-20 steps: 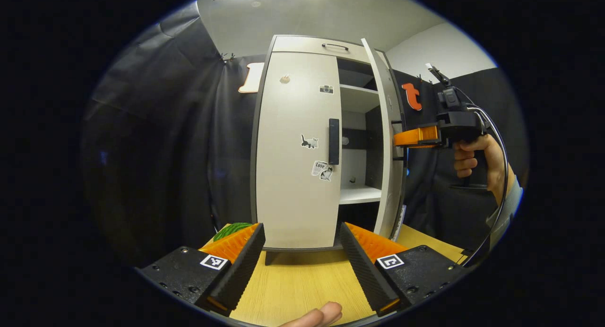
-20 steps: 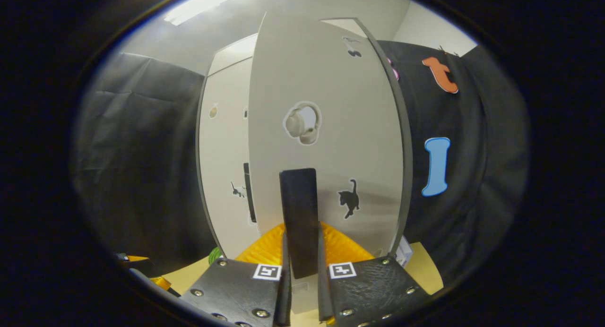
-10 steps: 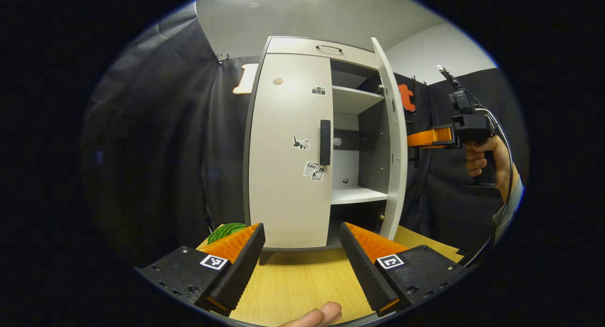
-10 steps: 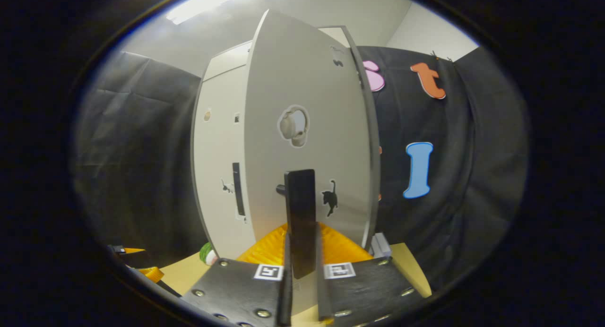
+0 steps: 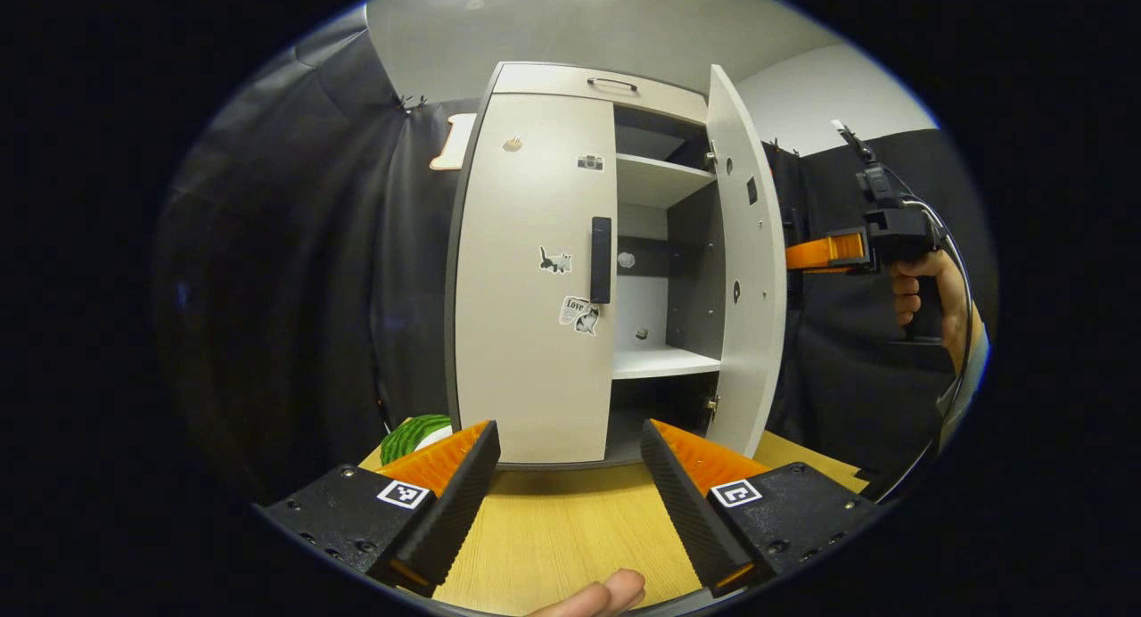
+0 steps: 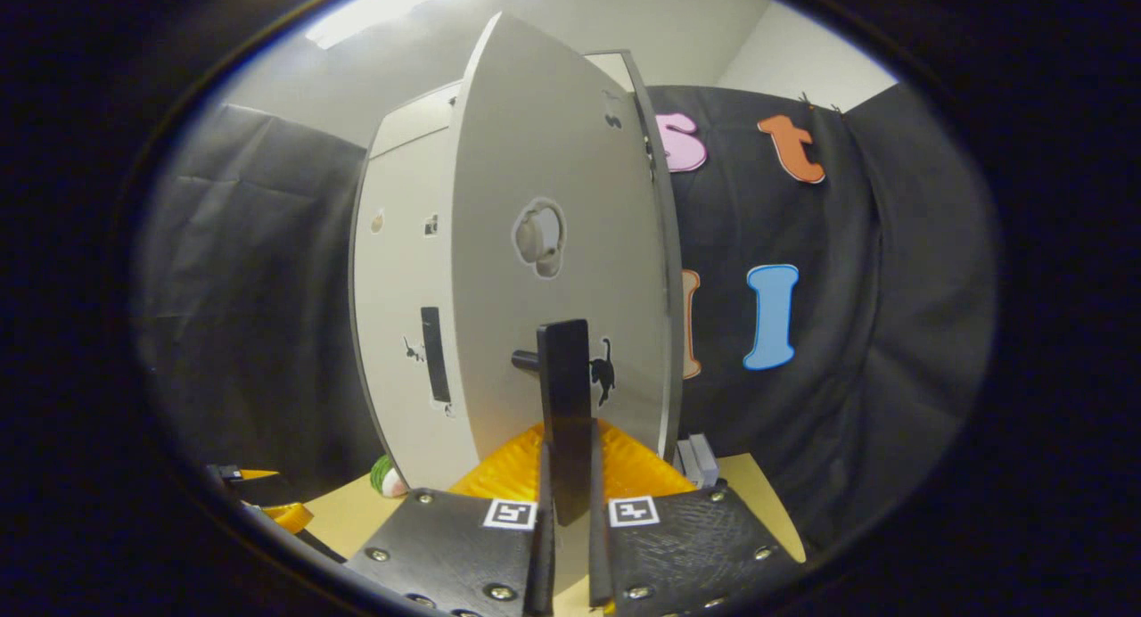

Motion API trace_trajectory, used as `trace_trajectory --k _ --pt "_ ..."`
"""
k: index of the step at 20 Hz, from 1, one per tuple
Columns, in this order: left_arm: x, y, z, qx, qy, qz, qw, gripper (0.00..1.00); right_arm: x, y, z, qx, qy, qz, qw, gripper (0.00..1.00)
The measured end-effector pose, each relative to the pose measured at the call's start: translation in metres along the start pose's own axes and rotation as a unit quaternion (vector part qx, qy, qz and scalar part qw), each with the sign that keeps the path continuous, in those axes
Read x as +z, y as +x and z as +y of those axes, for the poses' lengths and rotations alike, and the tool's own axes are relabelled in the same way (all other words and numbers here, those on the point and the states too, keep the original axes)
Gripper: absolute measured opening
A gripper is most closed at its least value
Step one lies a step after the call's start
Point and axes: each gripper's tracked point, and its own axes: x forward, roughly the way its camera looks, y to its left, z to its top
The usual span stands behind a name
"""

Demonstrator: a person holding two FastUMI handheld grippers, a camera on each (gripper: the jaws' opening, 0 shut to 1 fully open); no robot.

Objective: Open the right door of the double-door shoe cabinet with the right hand, and open the left door with the left hand.

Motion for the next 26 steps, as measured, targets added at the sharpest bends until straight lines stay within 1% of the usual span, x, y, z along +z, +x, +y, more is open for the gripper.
trace_trajectory --k 4,7,9,10,11,12,14,15,18,20,26 --pt "-0.002 0.001 0.005 0.005 0.002 0.003 1.000 0.99 0.001 0.000 -0.006 -0.011 -0.001 -0.004 1.000 0.15" --pt "-0.002 0.003 0.005 0.007 0.003 0.004 1.000 0.99 0.005 0.000 -0.019 -0.032 -0.009 -0.014 0.999 0.15" --pt "-0.003 0.005 0.002 0.003 0.001 0.005 1.000 0.99 0.006 0.001 -0.030 -0.058 -0.009 -0.017 0.998 0.14" --pt "-0.004 0.005 0.000 0.000 0.001 0.006 1.000 0.99 0.023 -0.054 -0.030 -0.085 -0.006 -0.020 0.996 0.07" --pt "-0.004 0.005 0.000 -0.001 0.001 0.006 1.000 0.99 0.005 -0.010 -0.057 -0.110 -0.009 -0.018 0.994 0.00" --pt "-0.004 0.005 0.002 0.002 -0.003 0.004 1.000 0.99 0.009 -0.014 -0.064 -0.100 0.003 -0.022 0.995 0.01" --pt "-0.005 0.006 0.002 0.005 -0.007 0.006 1.000 0.99 0.008 -0.011 -0.067 -0.067 0.050 -0.016 0.996 0.01" --pt "-0.006 0.006 0.003 0.007 -0.006 0.008 1.000 0.99 0.004 -0.006 -0.068 -0.057 0.055 -0.014 0.997 0.02" --pt "-0.008 0.008 0.004 0.009 -0.008 0.013 1.000 0.99 0.005 -0.005 -0.069 -0.054 0.035 -0.018 0.998 0.01" --pt "-0.009 0.009 0.007 0.010 -0.006 0.015 1.000 0.99 0.003 -0.005 -0.068 -0.050 0.034 -0.015 0.998 0.02" --pt "-0.001 0.020 0.021 0.026 -0.013 0.012 1.000 0.99 0.002 -0.004 -0.069 -0.044 0.011 -0.021 0.999 0.02"
